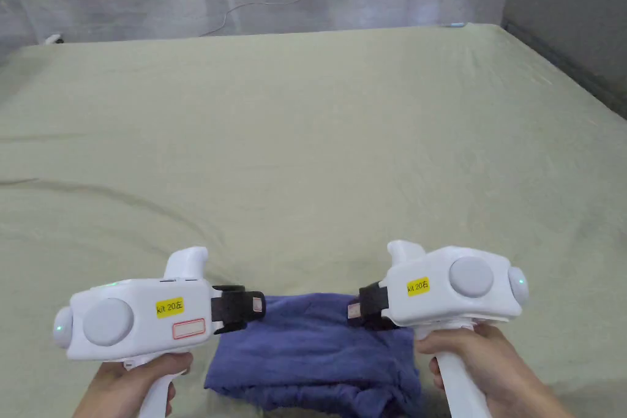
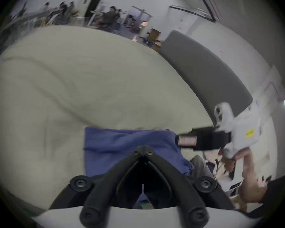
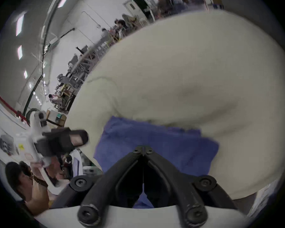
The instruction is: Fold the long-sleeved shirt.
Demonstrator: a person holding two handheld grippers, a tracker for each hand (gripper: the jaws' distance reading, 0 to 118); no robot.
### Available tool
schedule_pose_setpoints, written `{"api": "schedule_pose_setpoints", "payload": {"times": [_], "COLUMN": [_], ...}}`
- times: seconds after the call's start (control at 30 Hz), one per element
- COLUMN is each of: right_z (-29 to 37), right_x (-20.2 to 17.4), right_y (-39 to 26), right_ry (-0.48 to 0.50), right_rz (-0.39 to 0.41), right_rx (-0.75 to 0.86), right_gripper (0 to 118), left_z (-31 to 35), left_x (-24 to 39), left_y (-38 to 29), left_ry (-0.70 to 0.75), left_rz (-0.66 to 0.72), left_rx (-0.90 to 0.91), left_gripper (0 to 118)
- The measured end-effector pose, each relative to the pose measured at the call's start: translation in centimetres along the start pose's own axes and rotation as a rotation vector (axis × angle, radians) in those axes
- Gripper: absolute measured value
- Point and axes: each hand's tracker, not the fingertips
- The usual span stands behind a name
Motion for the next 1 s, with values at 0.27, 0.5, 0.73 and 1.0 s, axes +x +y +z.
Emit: {"api": "schedule_pose_setpoints", "payload": {"times": [0.27, 0.5, 0.73, 1.0], "right_z": [-1.3, -1.3, -1.4, -1.3], "right_x": [5.4, 4.4, 4.3, 3.9], "right_y": [-1.9, -2.0, -2.0, -2.1], "right_ry": [0.060, 0.023, 0.017, 0.004], "right_rz": [-0.201, -0.112, -0.104, -0.103], "right_rx": [-0.036, -0.027, -0.026, -0.022], "right_gripper": [0, 0, 0, 0], "left_z": [-0.9, -3.6, -7.4, -8.3], "left_x": [-5.4, -7.6, -7.7, -4.6], "left_y": [-0.7, -1.9, -2.6, -1.8], "left_ry": [-0.035, -0.225, -0.390, -0.191], "left_rz": [0.203, 0.418, 0.428, 0.180], "left_rx": [-0.037, -0.107, -0.071, -0.111], "left_gripper": [118, 118, 113, 13]}}
